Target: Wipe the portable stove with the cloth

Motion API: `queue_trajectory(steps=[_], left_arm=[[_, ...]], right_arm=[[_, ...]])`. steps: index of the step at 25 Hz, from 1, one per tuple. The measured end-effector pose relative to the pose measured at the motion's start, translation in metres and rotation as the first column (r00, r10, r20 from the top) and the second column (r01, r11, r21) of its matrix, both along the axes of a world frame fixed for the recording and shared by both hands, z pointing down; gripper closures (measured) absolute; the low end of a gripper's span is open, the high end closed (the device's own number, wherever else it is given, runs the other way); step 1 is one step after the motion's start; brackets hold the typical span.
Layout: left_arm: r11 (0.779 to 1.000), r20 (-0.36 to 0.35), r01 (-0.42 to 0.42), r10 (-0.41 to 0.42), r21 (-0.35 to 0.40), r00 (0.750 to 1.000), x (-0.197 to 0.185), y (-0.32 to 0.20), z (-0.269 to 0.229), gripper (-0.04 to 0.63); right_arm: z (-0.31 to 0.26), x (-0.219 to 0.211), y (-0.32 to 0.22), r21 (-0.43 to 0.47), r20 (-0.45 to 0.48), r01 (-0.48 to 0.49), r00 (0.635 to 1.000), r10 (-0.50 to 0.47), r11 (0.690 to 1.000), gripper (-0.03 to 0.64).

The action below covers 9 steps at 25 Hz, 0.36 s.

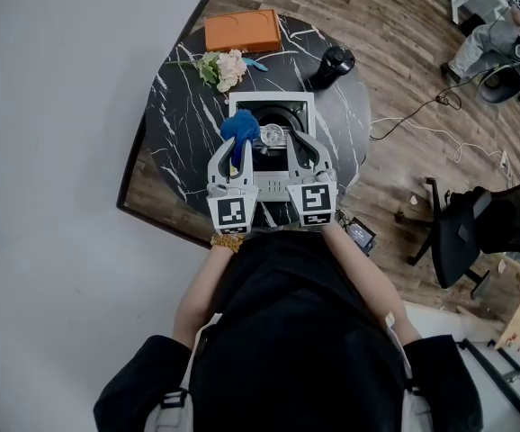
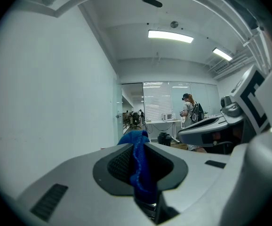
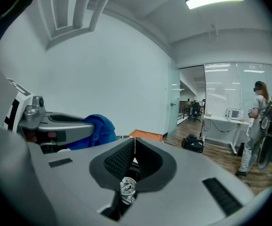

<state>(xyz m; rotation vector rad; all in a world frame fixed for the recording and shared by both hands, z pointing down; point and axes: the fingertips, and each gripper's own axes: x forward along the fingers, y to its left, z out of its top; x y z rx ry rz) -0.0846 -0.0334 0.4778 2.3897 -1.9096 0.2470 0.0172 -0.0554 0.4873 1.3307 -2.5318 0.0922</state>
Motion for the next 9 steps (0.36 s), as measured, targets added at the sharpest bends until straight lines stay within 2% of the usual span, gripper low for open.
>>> queue_trajectory(steps=[9], left_arm=[[1.0,-0.003,-0.003,0.003,-0.023,1.0,-0.0013,-0.0011,0.0071,0.535]], right_arm=[[0.0042,0.0026,-0.0039,-0.005,-0.009,-0.01,1.0,0.01,1.0,0.607]])
